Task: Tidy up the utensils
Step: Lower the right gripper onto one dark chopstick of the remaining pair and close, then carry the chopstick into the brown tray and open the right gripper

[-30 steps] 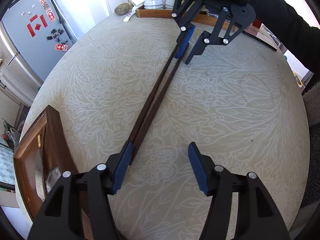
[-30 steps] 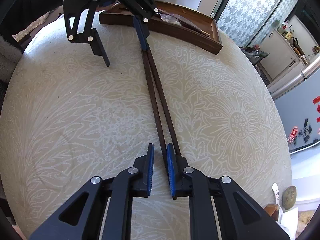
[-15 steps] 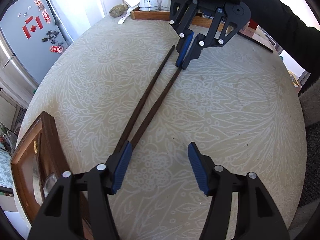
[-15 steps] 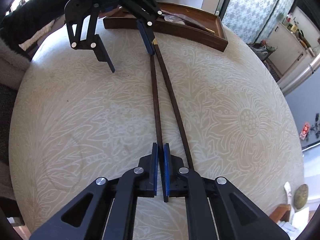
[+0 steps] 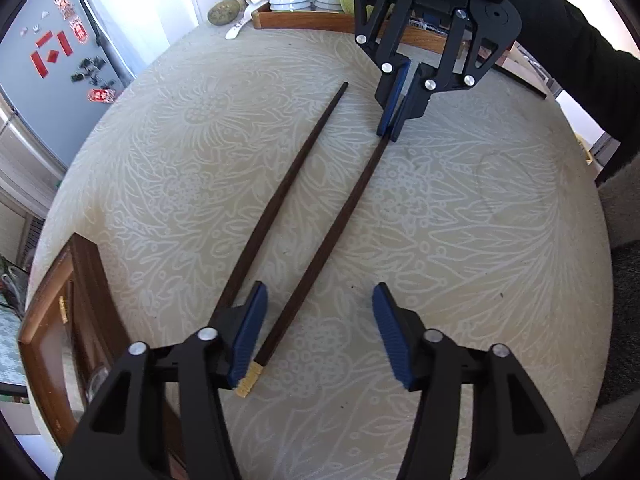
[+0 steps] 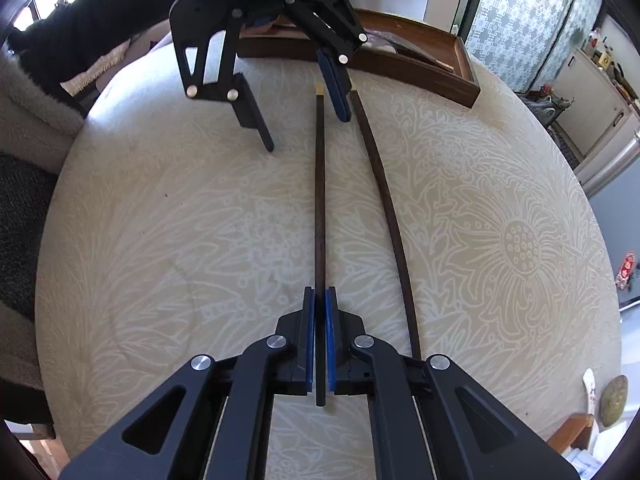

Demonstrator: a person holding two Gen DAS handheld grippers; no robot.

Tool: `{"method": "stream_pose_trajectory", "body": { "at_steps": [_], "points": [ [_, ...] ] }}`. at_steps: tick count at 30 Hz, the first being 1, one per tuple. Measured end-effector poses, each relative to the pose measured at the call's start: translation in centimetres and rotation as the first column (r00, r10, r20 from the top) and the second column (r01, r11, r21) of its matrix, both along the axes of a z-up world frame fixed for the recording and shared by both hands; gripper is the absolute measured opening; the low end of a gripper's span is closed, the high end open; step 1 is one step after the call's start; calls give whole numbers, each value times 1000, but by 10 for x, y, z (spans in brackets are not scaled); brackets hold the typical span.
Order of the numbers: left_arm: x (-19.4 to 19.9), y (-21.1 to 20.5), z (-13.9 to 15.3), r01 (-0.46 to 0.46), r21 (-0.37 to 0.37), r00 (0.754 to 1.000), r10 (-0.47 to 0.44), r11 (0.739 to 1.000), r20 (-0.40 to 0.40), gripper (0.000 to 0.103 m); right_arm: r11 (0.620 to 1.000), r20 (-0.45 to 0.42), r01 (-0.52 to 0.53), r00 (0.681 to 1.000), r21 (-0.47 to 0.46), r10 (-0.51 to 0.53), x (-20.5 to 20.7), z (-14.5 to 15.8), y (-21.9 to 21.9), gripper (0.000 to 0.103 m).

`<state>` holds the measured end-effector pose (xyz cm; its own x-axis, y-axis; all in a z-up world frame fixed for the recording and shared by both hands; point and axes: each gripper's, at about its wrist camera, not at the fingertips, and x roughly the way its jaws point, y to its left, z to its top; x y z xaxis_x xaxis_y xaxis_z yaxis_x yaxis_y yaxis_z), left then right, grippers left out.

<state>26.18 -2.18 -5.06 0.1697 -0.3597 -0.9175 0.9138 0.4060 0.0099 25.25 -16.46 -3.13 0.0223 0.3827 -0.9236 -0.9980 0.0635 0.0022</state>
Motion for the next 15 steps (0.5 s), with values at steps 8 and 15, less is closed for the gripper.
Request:
{"method": "stream_pose_trajectory", "body": {
  "at_steps": [8,15],
  "points": [
    [2,3,2,16,-8,1000,-16,1000,-20,11,1000,3,-10,1000,1,10,1,1,0,5],
    [-7,0,2,34,-4,999,-34,999,-2,8,1000,31,-6,1000,-3,6,5,3,2,6]
  ]
}}
